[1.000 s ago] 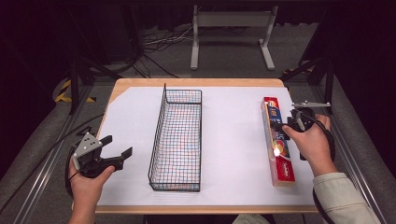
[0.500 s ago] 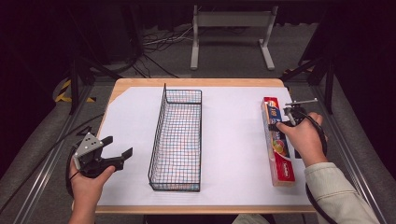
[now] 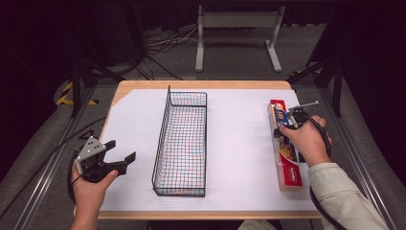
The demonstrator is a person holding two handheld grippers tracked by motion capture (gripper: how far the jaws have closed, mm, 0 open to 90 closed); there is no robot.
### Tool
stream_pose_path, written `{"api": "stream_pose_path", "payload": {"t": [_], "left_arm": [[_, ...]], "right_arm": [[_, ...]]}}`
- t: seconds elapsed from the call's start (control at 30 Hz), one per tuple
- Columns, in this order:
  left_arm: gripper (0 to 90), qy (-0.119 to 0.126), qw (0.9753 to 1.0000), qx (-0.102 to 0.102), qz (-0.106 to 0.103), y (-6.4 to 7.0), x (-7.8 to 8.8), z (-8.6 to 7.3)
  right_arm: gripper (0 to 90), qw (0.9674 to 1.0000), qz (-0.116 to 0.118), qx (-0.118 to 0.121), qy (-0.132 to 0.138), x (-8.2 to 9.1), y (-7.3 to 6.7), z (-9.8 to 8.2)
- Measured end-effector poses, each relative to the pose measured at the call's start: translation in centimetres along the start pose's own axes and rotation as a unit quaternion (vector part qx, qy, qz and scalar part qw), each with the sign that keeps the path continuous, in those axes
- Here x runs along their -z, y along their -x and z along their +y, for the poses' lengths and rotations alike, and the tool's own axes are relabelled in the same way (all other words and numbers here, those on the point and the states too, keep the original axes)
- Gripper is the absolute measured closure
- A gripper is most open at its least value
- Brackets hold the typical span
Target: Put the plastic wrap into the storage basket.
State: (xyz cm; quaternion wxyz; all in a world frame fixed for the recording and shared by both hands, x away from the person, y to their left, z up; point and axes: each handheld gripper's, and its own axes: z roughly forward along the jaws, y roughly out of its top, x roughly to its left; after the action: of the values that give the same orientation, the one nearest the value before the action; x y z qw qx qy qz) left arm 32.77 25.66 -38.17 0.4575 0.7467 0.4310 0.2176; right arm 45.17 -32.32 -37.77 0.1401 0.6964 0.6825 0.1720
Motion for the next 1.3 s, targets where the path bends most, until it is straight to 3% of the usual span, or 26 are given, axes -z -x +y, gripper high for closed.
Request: {"api": "stream_pose_path", "payload": {"t": [0.27,0.43,0.6,1.07,1.3], "left_arm": [[14.4,0.000,1.0000,0.002,0.002,-0.1,0.1,-0.1],[14.2,0.001,1.0000,0.002,0.002,-0.2,0.1,-0.2],[14.2,0.000,1.0000,0.003,0.001,-0.2,0.1,-0.2],[14.0,-0.004,1.0000,0.003,-0.002,-0.2,0.0,-0.2],[14.0,-0.006,1.0000,0.004,-0.002,-0.2,0.0,-0.3]], "right_arm": [[28.6,0.9991,-0.015,-0.012,-0.037,-1.2,-0.6,0.3],[30.0,0.9988,-0.019,-0.011,-0.044,-1.7,-0.9,0.4],[33.3,0.9976,-0.037,-0.008,-0.058,-2.2,-1.3,0.7],[38.9,0.9928,-0.057,-0.019,-0.104,-2.6,-1.5,1.7],[40.0,0.9917,-0.062,-0.026,-0.110,-2.6,-1.6,1.8]]}}
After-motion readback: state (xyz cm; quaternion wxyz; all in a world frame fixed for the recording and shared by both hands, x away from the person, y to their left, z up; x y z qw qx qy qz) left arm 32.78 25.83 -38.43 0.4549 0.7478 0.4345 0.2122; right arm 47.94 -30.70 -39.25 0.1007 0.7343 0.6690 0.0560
